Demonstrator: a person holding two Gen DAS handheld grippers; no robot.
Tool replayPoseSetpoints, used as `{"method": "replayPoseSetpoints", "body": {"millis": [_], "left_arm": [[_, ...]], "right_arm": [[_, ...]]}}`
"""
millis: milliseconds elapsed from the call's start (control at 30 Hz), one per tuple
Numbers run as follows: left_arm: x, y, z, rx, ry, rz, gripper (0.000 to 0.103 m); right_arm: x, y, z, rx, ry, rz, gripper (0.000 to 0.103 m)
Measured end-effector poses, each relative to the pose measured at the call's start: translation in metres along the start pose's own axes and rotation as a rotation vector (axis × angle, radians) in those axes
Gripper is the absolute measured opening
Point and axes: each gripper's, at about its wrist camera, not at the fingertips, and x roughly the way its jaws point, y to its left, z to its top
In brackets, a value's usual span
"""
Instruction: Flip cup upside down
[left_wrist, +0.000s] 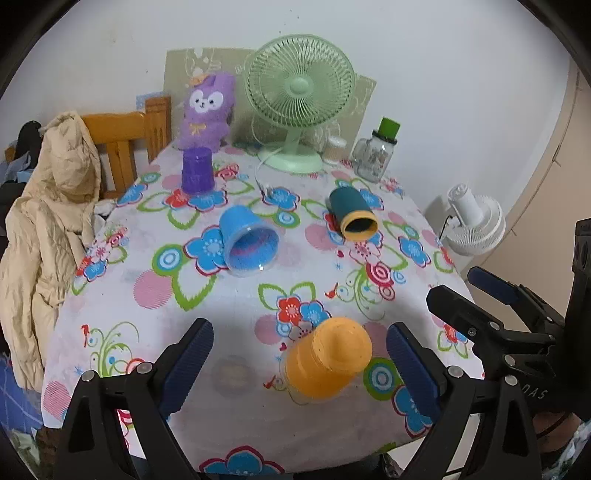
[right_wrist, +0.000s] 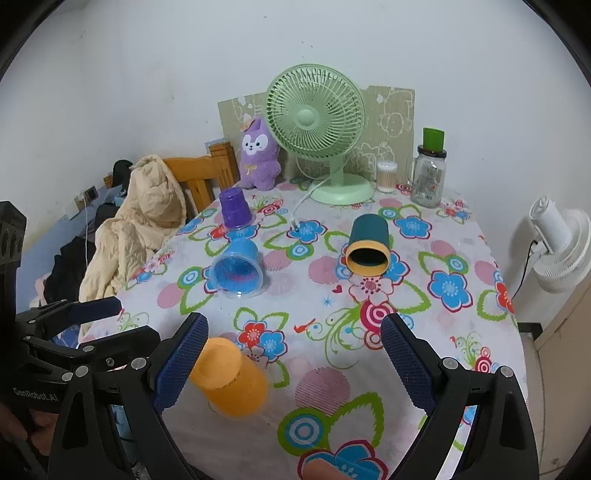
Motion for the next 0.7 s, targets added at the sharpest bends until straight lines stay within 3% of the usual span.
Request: {"method": "replayPoseSetpoints", "body": {"millis": [700], "left_arm": [[-0.031,0.027,0.001,-0.028,-0.18,0.032,0.101]], "right_arm": [[-0.016,0.033,0.019,-0.056,-0.087,-0.043,0.098]]}}
